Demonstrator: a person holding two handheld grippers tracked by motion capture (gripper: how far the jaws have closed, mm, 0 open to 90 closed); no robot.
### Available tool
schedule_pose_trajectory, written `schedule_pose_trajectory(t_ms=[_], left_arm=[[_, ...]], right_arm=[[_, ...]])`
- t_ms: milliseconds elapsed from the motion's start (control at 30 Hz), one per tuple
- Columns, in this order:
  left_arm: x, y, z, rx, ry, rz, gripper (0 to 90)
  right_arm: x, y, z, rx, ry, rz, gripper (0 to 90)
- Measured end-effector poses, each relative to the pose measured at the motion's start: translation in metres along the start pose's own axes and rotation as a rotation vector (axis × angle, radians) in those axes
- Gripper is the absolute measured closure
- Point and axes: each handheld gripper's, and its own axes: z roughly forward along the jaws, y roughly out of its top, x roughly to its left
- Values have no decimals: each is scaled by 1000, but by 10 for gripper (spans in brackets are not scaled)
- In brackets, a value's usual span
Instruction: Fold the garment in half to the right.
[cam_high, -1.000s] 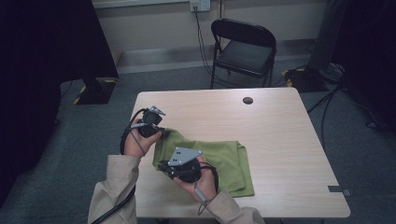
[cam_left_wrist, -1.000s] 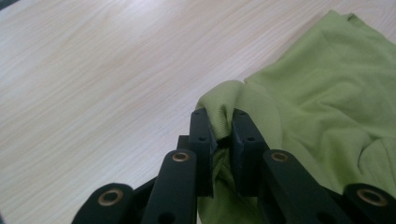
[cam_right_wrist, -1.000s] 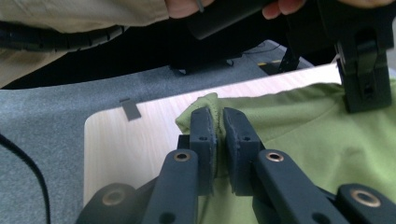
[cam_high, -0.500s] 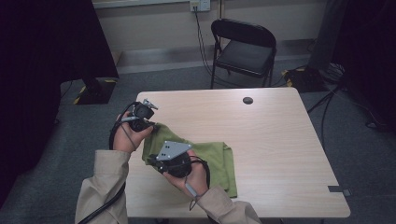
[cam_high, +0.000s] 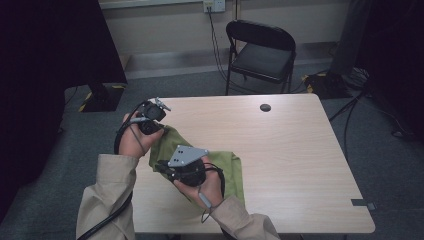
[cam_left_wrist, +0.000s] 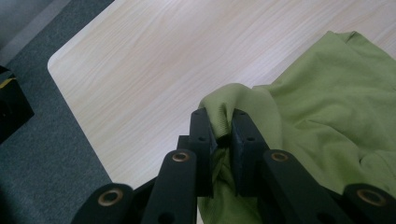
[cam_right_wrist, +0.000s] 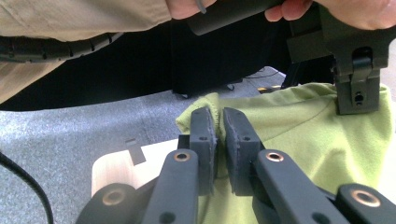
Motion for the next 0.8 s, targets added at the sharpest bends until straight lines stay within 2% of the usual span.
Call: schedule_pose_trajectory(t_ms=[200, 367, 567, 633, 800], left_arm=[[-6, 6, 1, -14, -18, 1, 812], [-12, 15, 4, -33, -65, -11, 811], [-21, 25, 14, -42, -103, -17, 809], [-23, 29, 18, -51, -127, -20, 808], [-33, 37, 27, -50, -143, -4, 806]], right_arm=[[-3, -2, -5, -1, 6, 5, 824], [-9, -6, -16, -6, -2, 11, 824], [-19, -19, -33, -24, -13, 52, 824], [-22, -24, -39, -38, -15, 76, 824], [-28, -34, -51, -51, -32, 101, 823]])
